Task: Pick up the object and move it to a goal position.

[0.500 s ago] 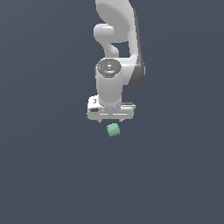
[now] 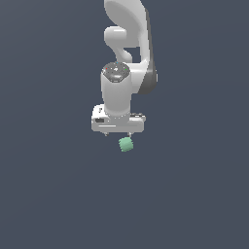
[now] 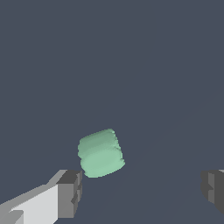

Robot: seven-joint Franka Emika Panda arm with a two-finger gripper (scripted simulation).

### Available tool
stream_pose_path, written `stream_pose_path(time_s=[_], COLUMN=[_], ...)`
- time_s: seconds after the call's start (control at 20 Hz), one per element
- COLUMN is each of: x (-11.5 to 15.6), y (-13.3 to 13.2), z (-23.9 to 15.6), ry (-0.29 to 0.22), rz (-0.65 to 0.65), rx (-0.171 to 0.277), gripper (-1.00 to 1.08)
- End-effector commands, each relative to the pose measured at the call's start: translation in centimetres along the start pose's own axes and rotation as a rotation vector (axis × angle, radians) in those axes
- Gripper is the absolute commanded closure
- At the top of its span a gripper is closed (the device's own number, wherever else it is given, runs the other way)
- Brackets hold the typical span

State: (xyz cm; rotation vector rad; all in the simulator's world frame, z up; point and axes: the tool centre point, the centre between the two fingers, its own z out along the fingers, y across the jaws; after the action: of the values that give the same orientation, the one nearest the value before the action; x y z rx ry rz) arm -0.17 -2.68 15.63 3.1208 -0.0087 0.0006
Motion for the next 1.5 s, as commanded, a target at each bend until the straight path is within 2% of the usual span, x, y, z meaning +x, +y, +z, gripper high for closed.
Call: stream_pose_path(time_s=[0.0,0.4,1.05,1.45], x=[0.1,-0.1,-1.7,-2.1], y=[0.4,-0.2,-3.0,-3.6], z=[-0.2,0.7,5.4,6.4], ry=[0.006,0.004,0.003,0.003], rz=[0.007,-0.037,-0.279,-0.335], rx=[-0.006,-0.002,0.015,0.021], gripper=[-0.92,-0.92,-0.92,-0.92])
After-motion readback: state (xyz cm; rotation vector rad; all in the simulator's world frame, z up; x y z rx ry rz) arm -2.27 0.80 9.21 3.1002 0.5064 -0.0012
